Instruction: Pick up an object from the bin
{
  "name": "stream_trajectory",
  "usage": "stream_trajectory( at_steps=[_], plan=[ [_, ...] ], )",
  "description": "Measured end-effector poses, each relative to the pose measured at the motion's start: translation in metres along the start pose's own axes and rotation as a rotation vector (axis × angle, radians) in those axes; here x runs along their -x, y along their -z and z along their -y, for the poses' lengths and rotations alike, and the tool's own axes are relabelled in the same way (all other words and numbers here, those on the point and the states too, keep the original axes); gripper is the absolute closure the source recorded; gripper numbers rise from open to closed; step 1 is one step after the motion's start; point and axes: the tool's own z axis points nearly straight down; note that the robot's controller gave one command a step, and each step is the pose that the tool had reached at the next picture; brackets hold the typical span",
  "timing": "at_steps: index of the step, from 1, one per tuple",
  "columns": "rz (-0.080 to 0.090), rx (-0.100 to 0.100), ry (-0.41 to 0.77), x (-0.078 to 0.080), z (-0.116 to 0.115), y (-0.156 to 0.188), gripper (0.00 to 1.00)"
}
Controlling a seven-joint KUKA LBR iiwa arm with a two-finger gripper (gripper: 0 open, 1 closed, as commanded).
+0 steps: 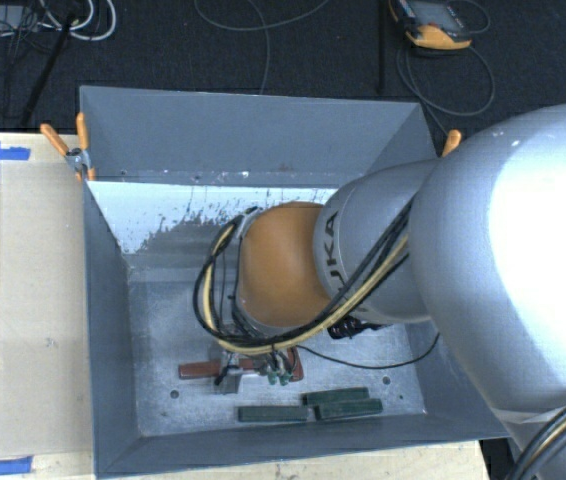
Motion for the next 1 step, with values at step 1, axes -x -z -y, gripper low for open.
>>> stream_trajectory(
  at_steps=[1],
  plan=[
    [0.011,0.002,0.034,0.0110,-0.0035,0.1683,1.00]
  ],
)
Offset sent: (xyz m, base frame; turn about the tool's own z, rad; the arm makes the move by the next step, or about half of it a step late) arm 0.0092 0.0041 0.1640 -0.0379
